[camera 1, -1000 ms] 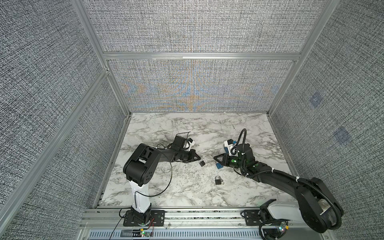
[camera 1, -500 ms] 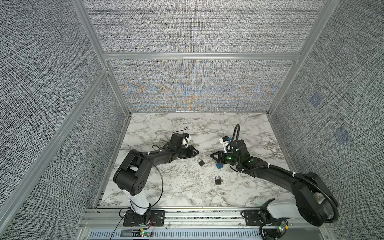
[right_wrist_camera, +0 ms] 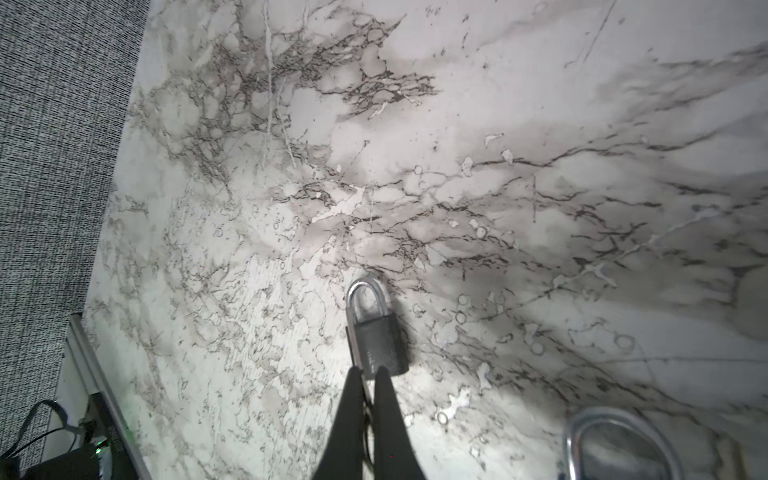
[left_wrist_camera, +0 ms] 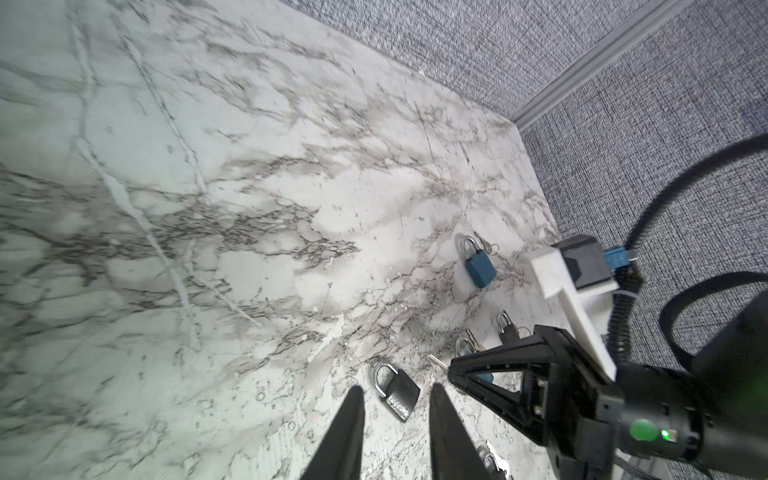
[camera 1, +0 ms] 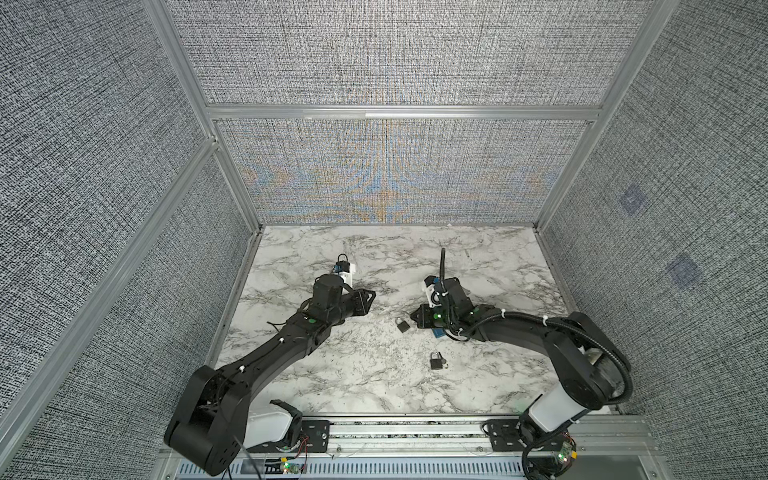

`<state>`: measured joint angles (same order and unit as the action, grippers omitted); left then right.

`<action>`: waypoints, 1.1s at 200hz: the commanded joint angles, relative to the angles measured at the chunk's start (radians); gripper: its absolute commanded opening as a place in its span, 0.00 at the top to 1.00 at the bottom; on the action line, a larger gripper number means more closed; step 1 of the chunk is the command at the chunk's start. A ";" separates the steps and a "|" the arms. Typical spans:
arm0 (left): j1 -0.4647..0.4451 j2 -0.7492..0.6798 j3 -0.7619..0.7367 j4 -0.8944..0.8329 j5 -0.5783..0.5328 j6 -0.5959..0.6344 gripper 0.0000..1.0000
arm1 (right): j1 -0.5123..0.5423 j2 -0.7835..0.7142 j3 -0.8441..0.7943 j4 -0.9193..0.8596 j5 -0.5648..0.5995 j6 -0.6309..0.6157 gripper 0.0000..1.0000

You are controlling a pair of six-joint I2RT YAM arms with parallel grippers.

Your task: Lock with the key

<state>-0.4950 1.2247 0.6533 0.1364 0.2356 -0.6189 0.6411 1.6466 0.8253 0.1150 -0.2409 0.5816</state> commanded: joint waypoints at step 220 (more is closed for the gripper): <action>0.004 -0.204 -0.042 -0.132 -0.495 0.076 0.03 | -0.013 -0.237 0.046 -0.267 0.364 -0.112 0.01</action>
<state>-0.4931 1.0260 0.5800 0.0395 -0.0906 -0.5930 0.6449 1.4853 0.8696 -0.0303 -0.0547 0.5079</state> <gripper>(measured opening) 0.991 0.996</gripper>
